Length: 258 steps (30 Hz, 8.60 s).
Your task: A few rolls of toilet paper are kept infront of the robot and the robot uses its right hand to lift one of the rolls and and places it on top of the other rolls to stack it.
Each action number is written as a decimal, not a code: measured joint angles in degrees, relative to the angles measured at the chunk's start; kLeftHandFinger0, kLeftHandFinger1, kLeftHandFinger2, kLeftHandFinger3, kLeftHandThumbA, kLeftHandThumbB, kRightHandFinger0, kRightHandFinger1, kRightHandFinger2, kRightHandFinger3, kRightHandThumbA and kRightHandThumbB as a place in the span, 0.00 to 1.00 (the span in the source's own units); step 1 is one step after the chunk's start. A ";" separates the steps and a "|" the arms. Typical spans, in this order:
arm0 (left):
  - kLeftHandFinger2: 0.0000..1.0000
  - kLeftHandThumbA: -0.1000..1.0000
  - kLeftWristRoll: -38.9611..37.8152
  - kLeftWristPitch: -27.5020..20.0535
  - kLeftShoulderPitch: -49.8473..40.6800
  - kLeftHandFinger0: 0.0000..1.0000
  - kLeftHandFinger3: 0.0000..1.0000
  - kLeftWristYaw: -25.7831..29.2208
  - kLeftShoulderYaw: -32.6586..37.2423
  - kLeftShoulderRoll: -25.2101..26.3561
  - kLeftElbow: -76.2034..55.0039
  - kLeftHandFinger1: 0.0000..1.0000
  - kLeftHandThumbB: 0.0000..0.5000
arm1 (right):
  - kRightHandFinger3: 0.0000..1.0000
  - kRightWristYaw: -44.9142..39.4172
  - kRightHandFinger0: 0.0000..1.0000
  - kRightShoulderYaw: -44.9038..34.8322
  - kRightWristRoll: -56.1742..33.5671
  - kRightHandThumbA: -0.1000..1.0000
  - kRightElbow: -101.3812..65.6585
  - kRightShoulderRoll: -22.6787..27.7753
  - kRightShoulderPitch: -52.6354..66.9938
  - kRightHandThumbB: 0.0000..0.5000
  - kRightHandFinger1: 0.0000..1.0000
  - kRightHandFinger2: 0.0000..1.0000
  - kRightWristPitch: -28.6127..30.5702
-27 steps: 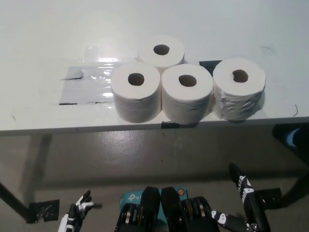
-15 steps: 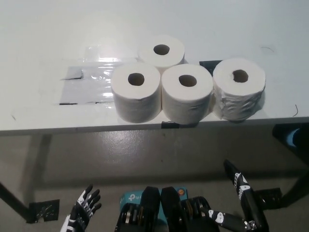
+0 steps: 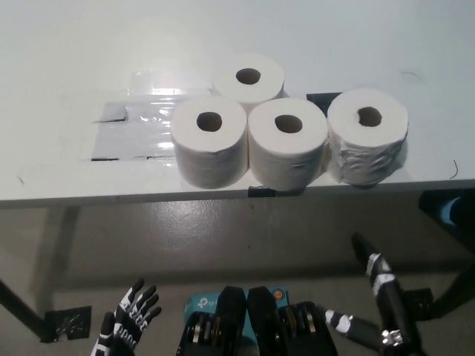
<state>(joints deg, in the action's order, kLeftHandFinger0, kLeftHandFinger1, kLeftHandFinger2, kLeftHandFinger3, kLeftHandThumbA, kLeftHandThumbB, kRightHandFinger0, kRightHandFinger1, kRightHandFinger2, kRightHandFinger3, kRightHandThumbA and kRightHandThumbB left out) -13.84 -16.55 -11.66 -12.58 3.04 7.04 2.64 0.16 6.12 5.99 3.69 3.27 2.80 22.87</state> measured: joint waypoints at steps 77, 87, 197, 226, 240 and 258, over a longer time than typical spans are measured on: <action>1.00 1.00 6.41 -0.33 3.56 1.00 1.00 0.09 -2.87 -0.18 1.75 1.00 0.48 | 1.00 -43.57 1.00 26.75 11.80 1.00 43.18 26.96 -75.75 0.58 1.00 1.00 -40.72; 1.00 1.00 6.80 -0.09 3.37 1.00 1.00 0.09 -2.78 -0.19 1.74 1.00 0.46 | 1.00 -43.37 1.00 26.58 13.77 1.00 45.46 24.97 -75.75 0.58 1.00 1.00 -40.02; 1.00 1.00 7.58 0.04 2.58 1.00 1.00 0.09 -2.83 -0.33 1.51 1.00 0.54 | 1.00 -37.79 1.00 20.44 20.22 1.00 59.13 19.22 -79.71 0.58 1.00 1.00 -28.51; 1.00 1.00 7.48 0.05 2.57 1.00 1.00 0.08 -2.93 -0.32 1.40 1.00 0.48 | 1.00 -38.50 1.00 21.18 20.49 1.00 62.72 18.93 -79.53 0.53 1.00 1.00 -27.99; 1.00 1.00 7.47 0.05 2.58 1.00 1.00 0.09 -2.96 -0.32 1.06 1.00 0.49 | 1.00 -38.50 1.00 20.47 20.28 1.00 62.68 18.66 -79.46 0.63 1.00 1.00 -27.57; 1.00 1.00 7.46 0.03 2.61 1.00 1.00 0.09 -3.09 -0.32 1.04 1.00 0.49 | 1.00 -38.44 1.00 20.96 20.61 1.00 65.11 17.93 -79.43 0.57 1.00 1.00 -26.68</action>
<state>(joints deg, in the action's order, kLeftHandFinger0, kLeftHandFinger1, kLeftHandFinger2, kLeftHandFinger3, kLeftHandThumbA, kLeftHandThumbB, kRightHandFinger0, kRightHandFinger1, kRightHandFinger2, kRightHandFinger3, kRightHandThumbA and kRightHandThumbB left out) -6.38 -16.51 -9.05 -12.50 -0.05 6.72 3.68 -38.27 27.08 26.60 68.80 21.20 -76.63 -3.81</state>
